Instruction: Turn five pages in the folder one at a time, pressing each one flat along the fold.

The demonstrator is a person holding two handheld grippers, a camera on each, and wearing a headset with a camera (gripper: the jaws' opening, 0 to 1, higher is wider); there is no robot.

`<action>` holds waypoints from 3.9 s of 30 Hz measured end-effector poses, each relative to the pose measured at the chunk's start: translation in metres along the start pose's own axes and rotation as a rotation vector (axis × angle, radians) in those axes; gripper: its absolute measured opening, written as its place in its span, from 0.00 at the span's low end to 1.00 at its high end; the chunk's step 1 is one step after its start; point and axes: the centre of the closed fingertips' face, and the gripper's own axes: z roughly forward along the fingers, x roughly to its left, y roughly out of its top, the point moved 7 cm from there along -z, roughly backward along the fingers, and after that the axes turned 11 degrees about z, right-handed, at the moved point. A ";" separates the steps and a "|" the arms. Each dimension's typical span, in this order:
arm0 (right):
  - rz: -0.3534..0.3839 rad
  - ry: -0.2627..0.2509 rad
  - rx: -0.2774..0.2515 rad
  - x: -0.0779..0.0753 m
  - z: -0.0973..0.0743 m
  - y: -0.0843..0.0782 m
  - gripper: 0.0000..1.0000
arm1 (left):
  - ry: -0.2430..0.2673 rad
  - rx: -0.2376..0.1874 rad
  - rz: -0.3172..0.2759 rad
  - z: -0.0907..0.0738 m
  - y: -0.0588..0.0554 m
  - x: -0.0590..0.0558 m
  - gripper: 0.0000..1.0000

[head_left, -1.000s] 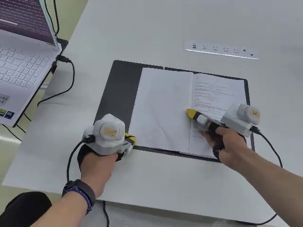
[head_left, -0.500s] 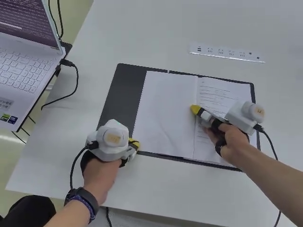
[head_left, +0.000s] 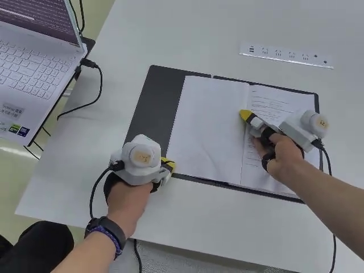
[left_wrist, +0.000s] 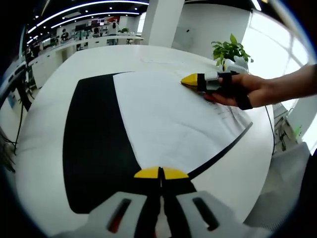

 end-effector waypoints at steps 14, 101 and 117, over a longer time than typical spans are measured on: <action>0.027 -0.015 -0.068 -0.005 0.013 0.013 0.00 | 0.000 -0.002 0.003 0.000 -0.001 0.000 0.00; -0.085 -0.008 -0.013 -0.009 -0.012 -0.013 0.00 | -0.012 -0.021 0.001 -0.001 -0.002 0.001 0.00; -0.081 -0.004 0.000 -0.010 -0.039 -0.035 0.00 | -0.011 -0.022 0.007 -0.002 -0.003 0.001 0.00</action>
